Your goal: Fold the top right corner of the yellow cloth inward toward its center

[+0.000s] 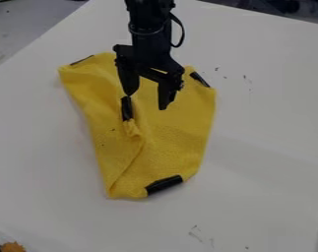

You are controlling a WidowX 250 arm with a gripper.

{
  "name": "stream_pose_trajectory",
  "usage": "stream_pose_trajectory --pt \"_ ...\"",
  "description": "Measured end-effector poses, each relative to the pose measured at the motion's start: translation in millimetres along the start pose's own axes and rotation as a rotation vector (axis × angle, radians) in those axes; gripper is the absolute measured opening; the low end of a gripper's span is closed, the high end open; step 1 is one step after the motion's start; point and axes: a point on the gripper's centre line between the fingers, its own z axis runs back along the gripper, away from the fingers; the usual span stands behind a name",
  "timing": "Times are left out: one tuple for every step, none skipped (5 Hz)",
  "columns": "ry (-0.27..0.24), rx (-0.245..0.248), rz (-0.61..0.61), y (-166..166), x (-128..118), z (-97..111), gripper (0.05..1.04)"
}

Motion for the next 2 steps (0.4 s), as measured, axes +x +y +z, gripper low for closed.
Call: stream_pose_trajectory --pt "0.039 -0.012 -0.002 -2 -2 -12 1.001" --pt "0.031 -0.035 -0.049 -7 41 -25 1.001"
